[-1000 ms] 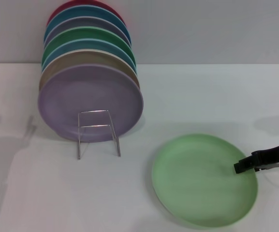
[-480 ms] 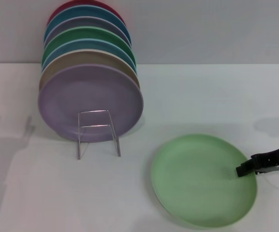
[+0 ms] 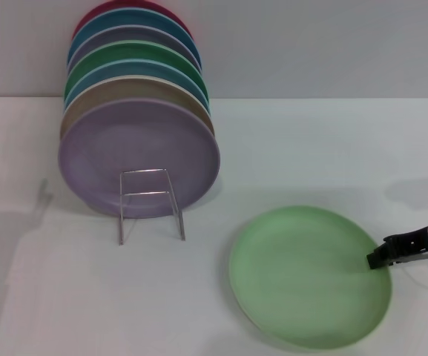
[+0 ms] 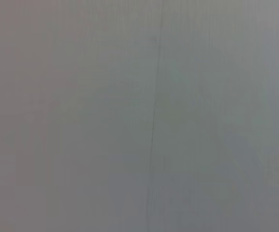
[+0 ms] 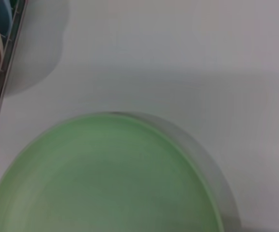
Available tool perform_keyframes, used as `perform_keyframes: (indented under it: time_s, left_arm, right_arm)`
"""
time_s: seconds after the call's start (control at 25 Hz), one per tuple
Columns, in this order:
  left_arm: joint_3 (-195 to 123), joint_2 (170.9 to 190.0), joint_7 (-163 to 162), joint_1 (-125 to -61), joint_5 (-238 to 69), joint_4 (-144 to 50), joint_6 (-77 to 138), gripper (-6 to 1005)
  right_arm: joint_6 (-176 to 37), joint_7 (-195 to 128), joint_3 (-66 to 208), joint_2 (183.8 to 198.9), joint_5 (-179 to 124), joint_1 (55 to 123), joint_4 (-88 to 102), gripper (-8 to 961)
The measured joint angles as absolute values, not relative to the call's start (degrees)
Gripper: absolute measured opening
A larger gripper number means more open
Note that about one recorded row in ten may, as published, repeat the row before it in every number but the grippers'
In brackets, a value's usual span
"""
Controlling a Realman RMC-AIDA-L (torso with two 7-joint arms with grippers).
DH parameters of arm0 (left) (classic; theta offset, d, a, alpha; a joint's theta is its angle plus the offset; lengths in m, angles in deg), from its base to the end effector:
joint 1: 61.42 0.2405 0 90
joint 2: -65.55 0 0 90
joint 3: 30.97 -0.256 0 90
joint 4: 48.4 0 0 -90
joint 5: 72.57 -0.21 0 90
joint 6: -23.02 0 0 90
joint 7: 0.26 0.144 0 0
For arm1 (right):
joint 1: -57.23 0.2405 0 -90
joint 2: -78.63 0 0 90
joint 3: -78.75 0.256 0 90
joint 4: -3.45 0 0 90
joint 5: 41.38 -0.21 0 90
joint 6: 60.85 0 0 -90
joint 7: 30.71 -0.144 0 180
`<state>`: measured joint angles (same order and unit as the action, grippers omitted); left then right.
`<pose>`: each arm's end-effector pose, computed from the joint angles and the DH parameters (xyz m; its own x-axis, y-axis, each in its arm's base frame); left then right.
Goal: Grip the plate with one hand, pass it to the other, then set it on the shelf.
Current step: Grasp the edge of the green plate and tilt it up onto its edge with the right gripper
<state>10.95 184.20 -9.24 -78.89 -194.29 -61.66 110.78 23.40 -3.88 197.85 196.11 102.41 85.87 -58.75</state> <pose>-0.3189 0.2821 0.0168 0.5915 -0.3318 0.7349 0.7559 -0.0890 -0.6486 0.2787 0.3431 0.0237 0.3029 -0.9463 -0.1129 -0.9020 -0.2465 -0.3546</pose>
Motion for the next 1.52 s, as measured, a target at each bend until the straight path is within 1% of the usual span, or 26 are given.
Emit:
perform_keyframes:
  time_s: [0.04,0.32,0.52,0.96,1.52]
  left_arm:
    - [10.95,184.20,-9.24,-78.90,-194.29,-61.63,110.79,806]
    - [10.95,184.20,-9.24,-79.12,-194.30,-61.50,110.82,805]
    - [10.95,184.20,-9.24,-79.23,-194.30,-61.56,110.82,804]
    - [10.95,184.19,-9.22,-79.10,-194.20,-61.67,110.91,802]
    - [10.95,184.11,-9.29,-78.99,-194.21,-61.67,111.56,800]
  right_arm:
    - [23.35,-3.83,197.82,196.12,102.40,85.92,-58.71,114]
    - [23.03,-2.97,197.80,196.14,102.47,86.01,-58.78,94]
    - [22.52,-2.81,197.94,196.15,102.50,85.99,-59.51,28]
    - [20.72,-3.43,198.46,196.61,102.87,84.78,-69.67,26]
    - [12.40,-2.73,197.82,196.94,107.95,85.07,-74.93,24]
